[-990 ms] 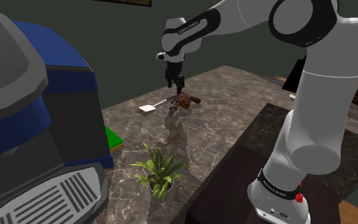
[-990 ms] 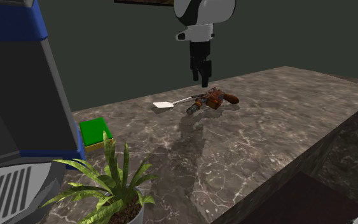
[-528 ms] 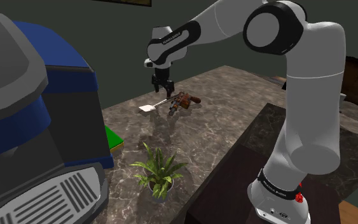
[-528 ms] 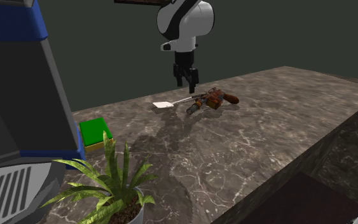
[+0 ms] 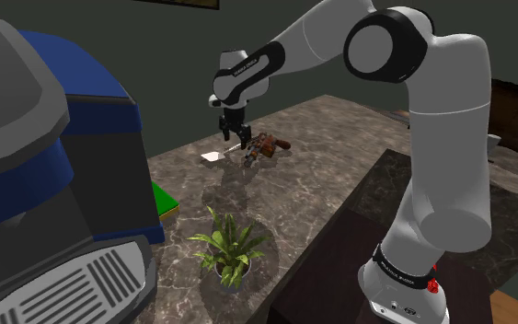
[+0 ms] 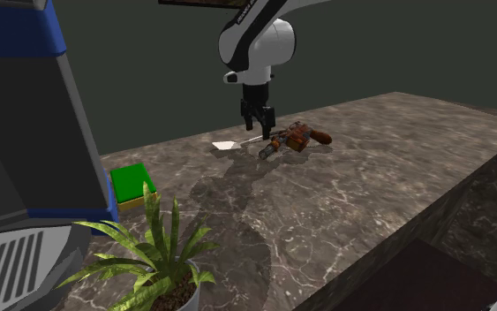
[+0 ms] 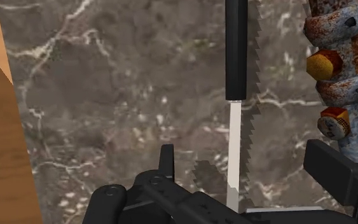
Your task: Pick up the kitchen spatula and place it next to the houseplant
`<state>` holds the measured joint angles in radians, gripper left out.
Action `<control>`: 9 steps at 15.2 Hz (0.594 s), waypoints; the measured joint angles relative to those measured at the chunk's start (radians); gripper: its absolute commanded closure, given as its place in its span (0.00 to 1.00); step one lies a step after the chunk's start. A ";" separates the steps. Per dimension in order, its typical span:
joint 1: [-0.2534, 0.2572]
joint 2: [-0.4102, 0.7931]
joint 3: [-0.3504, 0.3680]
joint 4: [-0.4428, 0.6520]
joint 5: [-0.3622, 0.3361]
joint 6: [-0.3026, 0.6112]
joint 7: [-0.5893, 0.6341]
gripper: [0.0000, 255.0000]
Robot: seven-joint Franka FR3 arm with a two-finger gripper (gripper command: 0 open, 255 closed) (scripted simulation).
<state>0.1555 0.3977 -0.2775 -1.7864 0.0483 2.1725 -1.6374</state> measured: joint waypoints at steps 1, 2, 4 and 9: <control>0.000 0.001 0.000 0.000 0.000 0.001 0.000 0.00; 0.000 0.001 0.000 0.000 0.000 0.002 0.000 0.00; 0.000 0.002 0.000 0.000 0.001 0.002 0.000 0.00; 0.000 0.002 0.000 0.000 0.001 0.002 0.000 1.00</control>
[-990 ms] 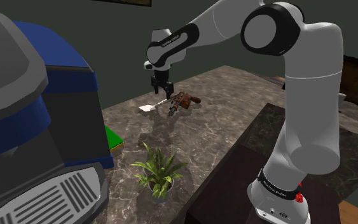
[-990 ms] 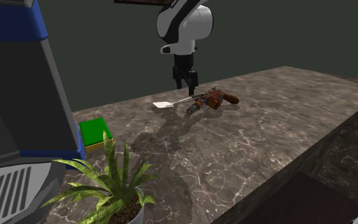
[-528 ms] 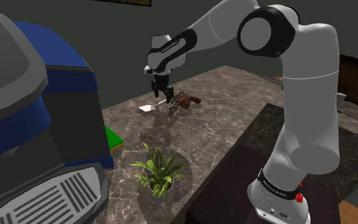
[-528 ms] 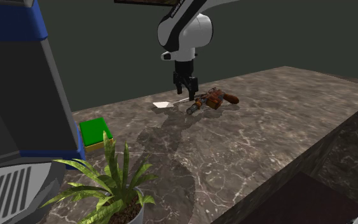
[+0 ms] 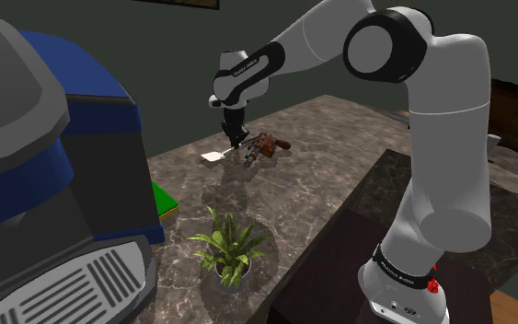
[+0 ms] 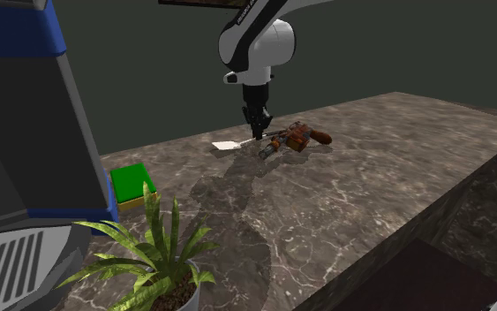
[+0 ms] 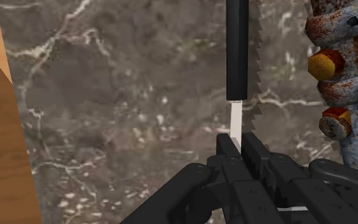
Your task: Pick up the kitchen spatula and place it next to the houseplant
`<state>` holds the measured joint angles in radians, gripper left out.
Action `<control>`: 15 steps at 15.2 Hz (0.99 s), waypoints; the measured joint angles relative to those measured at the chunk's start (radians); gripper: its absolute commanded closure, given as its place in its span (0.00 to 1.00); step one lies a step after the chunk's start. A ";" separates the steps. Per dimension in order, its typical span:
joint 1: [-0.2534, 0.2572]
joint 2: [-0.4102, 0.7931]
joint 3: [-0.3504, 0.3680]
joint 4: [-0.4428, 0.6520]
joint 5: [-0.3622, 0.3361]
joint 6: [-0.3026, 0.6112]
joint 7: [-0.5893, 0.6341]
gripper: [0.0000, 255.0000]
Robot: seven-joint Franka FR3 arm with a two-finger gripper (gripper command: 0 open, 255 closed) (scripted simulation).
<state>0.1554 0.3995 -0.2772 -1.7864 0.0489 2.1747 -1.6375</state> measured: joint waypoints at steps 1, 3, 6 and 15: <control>0.000 0.000 0.000 0.000 0.000 0.000 0.000 1.00; 0.000 0.000 0.000 0.000 0.000 0.000 0.000 1.00; 0.000 0.000 0.000 0.000 0.000 0.000 0.000 1.00; 0.005 -0.048 -0.007 0.043 -0.014 -0.089 0.004 1.00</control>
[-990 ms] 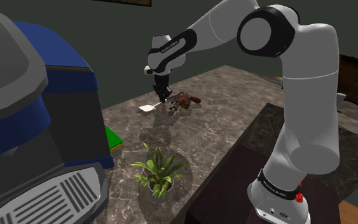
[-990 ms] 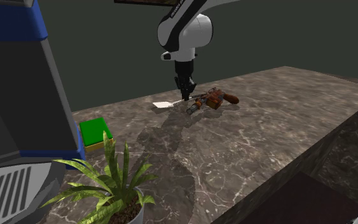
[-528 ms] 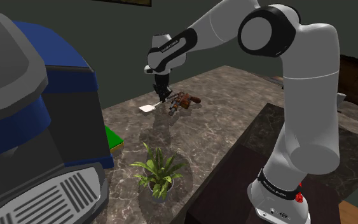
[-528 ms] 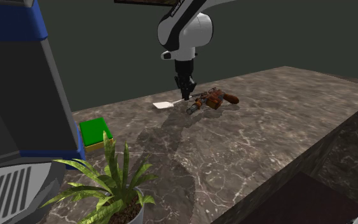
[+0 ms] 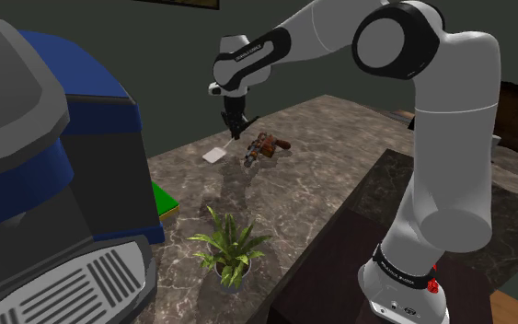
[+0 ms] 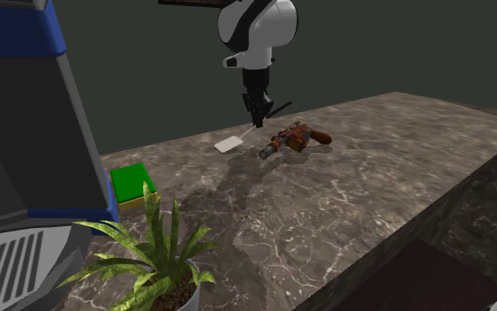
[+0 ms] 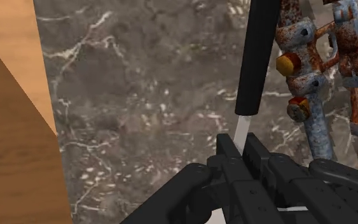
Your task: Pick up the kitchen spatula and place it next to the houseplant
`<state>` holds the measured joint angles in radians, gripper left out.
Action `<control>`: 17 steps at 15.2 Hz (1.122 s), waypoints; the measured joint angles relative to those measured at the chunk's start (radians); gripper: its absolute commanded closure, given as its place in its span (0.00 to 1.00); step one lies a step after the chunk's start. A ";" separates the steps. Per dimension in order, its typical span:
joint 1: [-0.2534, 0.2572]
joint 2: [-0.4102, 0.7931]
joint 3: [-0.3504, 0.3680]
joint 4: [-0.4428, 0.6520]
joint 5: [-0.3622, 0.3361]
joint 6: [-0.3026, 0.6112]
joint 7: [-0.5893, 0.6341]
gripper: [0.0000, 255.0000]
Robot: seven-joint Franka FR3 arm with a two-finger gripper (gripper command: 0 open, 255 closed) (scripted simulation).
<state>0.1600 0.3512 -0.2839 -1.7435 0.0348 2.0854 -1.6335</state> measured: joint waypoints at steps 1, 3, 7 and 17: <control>-0.001 -0.004 -0.001 0.007 -0.001 -0.011 -0.001 1.00; 0.000 -0.012 -0.002 0.021 -0.003 -0.033 0.000 1.00; 0.002 -0.030 -0.004 0.053 -0.009 -0.082 0.002 1.00; 0.003 -0.056 -0.007 0.152 -0.017 -0.206 0.003 1.00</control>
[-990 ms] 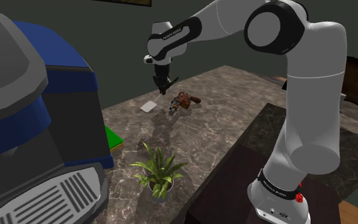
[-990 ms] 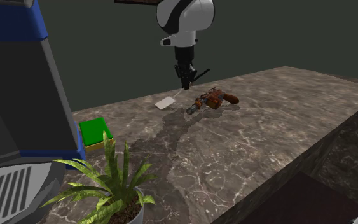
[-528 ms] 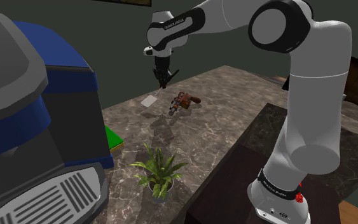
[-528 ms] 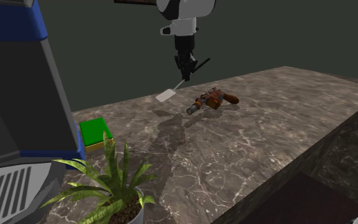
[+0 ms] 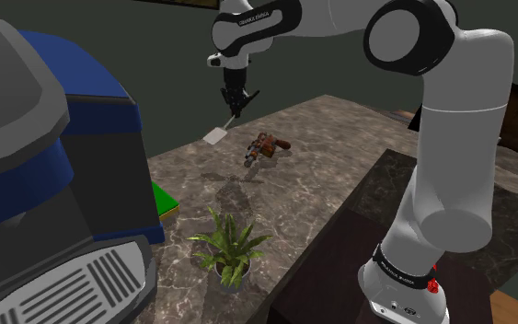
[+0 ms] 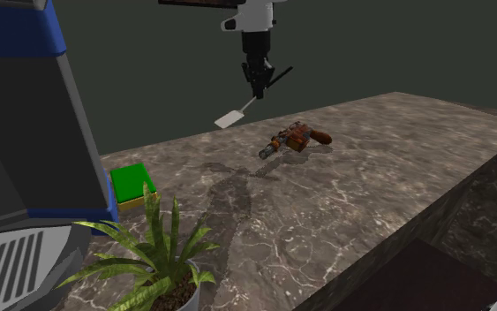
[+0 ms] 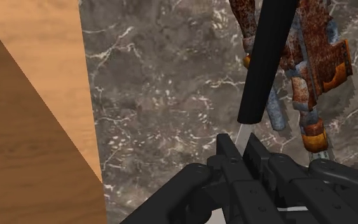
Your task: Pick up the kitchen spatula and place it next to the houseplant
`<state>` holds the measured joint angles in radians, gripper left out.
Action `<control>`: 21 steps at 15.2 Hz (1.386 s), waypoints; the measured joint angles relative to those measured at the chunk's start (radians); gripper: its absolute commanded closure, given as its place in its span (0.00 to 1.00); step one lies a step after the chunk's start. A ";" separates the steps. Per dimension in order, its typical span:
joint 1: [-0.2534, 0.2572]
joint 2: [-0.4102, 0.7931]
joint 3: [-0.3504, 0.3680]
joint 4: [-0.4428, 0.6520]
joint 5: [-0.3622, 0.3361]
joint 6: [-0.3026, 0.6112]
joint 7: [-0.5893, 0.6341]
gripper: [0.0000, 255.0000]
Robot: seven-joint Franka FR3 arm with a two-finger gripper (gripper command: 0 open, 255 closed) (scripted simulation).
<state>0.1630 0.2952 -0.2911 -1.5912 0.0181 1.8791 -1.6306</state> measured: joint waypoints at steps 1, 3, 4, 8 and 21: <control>-0.001 0.000 -0.001 0.013 0.000 -0.013 -0.002 1.00; -0.002 -0.003 -0.001 0.038 0.000 -0.040 -0.003 1.00; -0.002 -0.006 -0.002 0.045 -0.002 -0.051 -0.002 1.00; -0.004 -0.009 -0.003 0.097 -0.002 -0.105 -0.006 1.00; 0.027 -0.055 0.008 0.179 -0.018 -0.233 0.036 1.00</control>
<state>0.1902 0.2406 -0.2834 -1.4126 0.0004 1.6463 -1.5950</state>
